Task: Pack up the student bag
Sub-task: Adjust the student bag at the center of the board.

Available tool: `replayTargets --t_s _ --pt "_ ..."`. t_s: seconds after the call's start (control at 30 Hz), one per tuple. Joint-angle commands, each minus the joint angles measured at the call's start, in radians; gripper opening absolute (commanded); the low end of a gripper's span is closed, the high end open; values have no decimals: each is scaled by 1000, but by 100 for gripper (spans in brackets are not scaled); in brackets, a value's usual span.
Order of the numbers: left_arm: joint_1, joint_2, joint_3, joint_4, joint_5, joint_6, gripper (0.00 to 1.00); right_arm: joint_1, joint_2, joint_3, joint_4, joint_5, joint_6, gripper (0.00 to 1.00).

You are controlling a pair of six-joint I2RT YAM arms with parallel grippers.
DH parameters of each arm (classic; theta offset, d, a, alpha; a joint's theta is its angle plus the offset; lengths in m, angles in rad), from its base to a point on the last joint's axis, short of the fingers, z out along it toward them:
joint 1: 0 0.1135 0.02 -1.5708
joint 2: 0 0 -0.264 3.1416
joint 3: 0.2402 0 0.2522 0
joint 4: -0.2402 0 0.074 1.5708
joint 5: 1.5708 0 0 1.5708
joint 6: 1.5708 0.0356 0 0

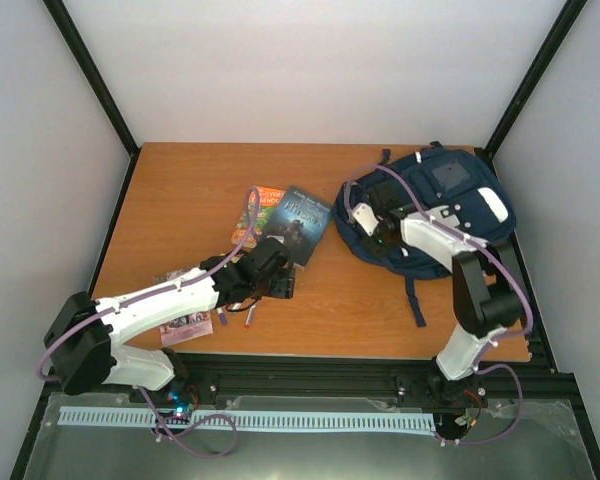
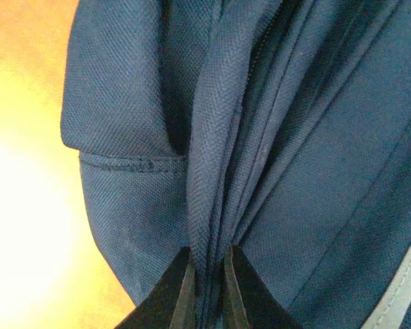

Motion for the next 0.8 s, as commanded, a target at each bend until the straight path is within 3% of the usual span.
replayTargets --t_s 0.0,0.17,0.3,0.4,0.57,0.67,0.77 --pt "4 6 36 37 12 9 75 26 -205 -178 -181 -79 -199 3" --pt "4 39 56 27 33 6 75 22 -574 -413 -426 -118 -574 3" --pt "4 96 76 69 106 4 78 -49 -835 -505 -453 -3 -746 3" --pt "5 161 122 131 171 14 79 -145 -892 -520 -436 -25 -809 5" --pt "5 323 312 119 229 94 80 -220 -839 -458 -486 -130 -732 20" --pt "5 430 441 107 256 125 81 -262 -813 -382 -577 -261 -717 52" --pt "5 527 563 91 285 136 81 -303 -805 -345 -631 -326 -711 60"
